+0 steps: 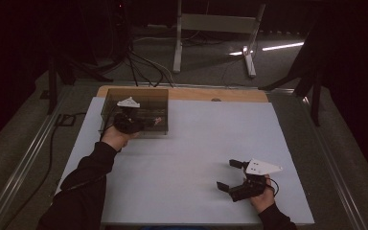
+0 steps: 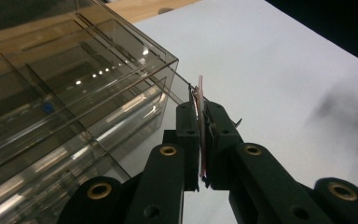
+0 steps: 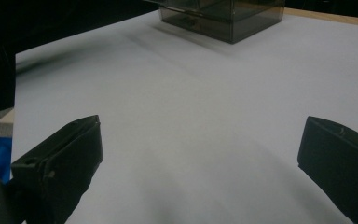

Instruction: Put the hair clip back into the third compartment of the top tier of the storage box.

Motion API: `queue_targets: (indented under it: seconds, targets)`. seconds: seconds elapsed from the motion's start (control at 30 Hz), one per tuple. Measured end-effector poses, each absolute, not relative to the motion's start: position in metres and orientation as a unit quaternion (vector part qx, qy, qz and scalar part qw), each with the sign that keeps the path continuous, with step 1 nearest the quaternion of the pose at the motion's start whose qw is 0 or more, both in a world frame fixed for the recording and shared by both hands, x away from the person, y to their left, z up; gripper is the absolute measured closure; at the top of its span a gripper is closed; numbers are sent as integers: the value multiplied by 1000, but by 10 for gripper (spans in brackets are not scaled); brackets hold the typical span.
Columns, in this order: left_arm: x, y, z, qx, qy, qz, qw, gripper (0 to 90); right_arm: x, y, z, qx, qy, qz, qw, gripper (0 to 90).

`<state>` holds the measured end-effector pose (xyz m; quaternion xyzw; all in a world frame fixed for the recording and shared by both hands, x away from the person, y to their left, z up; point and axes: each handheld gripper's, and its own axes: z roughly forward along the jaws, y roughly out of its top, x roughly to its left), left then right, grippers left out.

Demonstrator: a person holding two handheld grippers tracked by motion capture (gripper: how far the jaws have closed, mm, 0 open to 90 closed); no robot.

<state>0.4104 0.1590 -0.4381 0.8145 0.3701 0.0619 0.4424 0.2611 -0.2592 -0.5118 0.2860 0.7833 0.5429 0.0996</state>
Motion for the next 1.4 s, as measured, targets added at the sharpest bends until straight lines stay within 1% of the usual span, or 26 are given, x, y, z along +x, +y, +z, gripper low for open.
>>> queue_targets:
  seconds: [0.27,0.3,0.37,0.4,0.47,0.5,0.53,0.63,0.67,0.73,1.03,1.07,1.17,1.4]
  targets:
    - [415,153,-443,814,384,53,433,867,261,-259,-512,284,785,541,100,0]
    - [416,152,-443,813,385,53,433,854,261,-259,-512,284,785,541,100,0]
    - [416,152,-443,811,389,54,433,822,261,-259,-512,286,784,543,100,0]
    - [416,151,-443,811,388,55,434,792,261,-259,-512,287,783,543,98,0]
    - [416,151,-442,810,390,66,433,694,261,-259,-512,284,786,541,100,0]
    - [416,151,-440,808,391,66,436,682,261,-259,-512,284,786,540,100,0]
    - [416,152,-439,807,391,69,437,634,261,-259,-512,285,784,542,100,0]
    - [412,151,-436,807,390,80,437,561,261,-259,-512,285,785,541,99,0]
    - [412,151,-435,807,390,84,436,523,261,-259,-512,284,786,540,100,0]
    - [410,151,-433,804,392,88,439,481,261,-259,-512,286,784,542,99,0]
    - [401,155,-428,796,391,100,451,395,261,-259,-513,286,785,541,98,0]
    - [400,155,-427,795,393,101,451,368,261,-259,-512,285,785,541,99,0]
    - [396,157,-424,797,389,110,448,350,262,-259,-512,287,783,544,97,0]
    - [389,157,-419,798,385,123,447,250,262,-259,-513,288,784,542,96,0]
